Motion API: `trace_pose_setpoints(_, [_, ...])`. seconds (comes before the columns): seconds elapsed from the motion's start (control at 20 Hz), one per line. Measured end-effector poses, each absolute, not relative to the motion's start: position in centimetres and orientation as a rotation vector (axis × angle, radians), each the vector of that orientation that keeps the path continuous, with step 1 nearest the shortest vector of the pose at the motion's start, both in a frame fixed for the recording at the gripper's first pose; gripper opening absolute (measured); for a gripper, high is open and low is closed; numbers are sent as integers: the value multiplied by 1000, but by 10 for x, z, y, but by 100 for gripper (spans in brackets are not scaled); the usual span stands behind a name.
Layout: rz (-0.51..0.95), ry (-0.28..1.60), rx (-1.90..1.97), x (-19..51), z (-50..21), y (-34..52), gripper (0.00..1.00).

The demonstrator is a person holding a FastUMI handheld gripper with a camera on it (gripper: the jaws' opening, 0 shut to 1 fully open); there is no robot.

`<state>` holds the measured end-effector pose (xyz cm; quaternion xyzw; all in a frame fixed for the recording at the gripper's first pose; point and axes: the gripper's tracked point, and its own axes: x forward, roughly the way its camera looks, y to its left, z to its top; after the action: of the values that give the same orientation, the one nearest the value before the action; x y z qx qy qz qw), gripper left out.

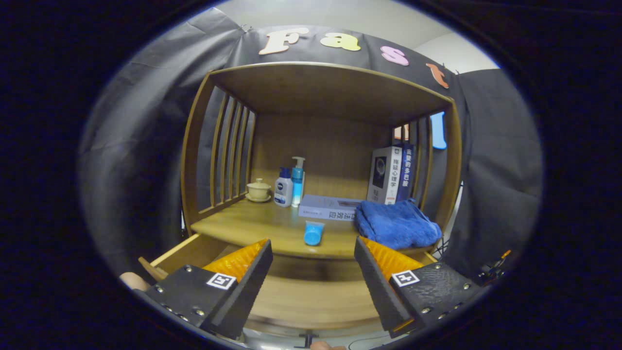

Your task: Pull open the drawer, take out the items inside it, and place them on the countertop above the cabinet.

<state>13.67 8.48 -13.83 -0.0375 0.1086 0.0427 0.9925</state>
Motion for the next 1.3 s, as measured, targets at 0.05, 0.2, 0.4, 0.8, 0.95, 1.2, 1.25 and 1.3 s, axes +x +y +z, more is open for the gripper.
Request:
trace_pose_setpoints(0.05, [76,226,-75,124,-143,82,100])
trace_pose_setpoints(0.2, [51,263,-116,94,-163,75,100])
trace_pose_setpoints(0.4, [33,316,-140,70,-192,77,100])
trace_pose_setpoints(0.8, [54,370,-57,64,-219,87,98])
trace_pose_setpoints(0.95, [62,369,-33,64,-220,87,98])
trace_pose_setpoints(1.2, [59,368,16,64,-222,87,98])
trace_pose_setpoints(1.25, [59,367,17,65,-222,86,98])
trace_pose_setpoints(1.3, [60,364,19,65,-221,87,98])
